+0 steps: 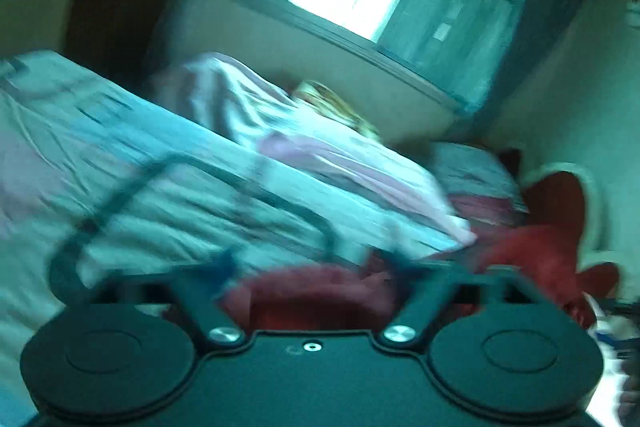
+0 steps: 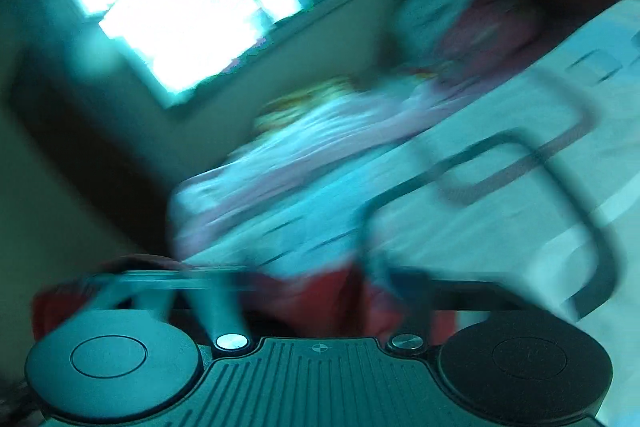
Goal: Fold large clothes
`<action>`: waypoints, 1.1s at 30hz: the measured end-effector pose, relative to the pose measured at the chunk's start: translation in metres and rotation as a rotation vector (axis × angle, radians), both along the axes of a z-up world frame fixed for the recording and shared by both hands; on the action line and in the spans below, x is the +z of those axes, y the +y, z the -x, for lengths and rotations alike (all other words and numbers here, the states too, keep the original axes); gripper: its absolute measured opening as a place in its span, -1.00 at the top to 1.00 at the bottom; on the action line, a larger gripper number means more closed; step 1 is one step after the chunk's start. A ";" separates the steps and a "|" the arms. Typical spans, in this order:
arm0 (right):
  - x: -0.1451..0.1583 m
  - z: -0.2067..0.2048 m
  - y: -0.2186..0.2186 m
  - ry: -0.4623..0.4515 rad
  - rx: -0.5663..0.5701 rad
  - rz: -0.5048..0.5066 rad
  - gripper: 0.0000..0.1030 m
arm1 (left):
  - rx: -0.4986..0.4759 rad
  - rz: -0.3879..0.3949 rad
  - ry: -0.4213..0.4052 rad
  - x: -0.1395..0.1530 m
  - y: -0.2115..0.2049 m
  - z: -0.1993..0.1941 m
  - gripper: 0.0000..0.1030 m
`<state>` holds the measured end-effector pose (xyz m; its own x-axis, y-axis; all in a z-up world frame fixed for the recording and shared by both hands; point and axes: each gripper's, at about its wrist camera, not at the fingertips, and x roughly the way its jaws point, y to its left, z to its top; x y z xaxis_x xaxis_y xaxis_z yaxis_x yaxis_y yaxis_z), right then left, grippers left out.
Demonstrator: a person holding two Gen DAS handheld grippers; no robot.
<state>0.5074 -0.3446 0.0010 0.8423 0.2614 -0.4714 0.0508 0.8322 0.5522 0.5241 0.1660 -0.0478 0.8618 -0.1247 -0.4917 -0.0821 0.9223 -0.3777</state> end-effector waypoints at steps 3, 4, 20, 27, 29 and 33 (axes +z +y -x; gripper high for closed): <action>-0.022 -0.019 0.000 0.050 0.059 0.010 -0.79 | -0.010 -0.033 0.045 -0.018 0.007 -0.013 -0.85; -0.030 -0.023 0.000 0.064 0.077 0.025 -0.77 | -0.029 -0.040 0.057 -0.024 0.009 -0.016 -0.79; -0.053 -0.041 0.034 0.021 0.234 0.243 0.97 | -0.134 -0.115 0.020 -0.038 -0.001 -0.032 0.93; -0.050 -0.065 0.053 -0.018 0.200 0.339 0.97 | -0.113 -0.217 -0.001 -0.036 -0.016 -0.057 0.94; -0.071 -0.077 0.054 0.078 0.183 0.350 0.97 | -0.125 -0.261 0.079 -0.054 -0.022 -0.075 0.93; -0.110 -0.090 0.052 0.224 0.180 0.364 0.97 | -0.157 -0.289 0.192 -0.086 -0.029 -0.095 0.93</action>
<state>0.5976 -0.2930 -0.1095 0.6655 0.1777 -0.7250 -0.0275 0.9764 0.2140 0.6187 0.1367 -0.1336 0.7319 -0.0800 -0.6767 0.0243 0.9955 -0.0914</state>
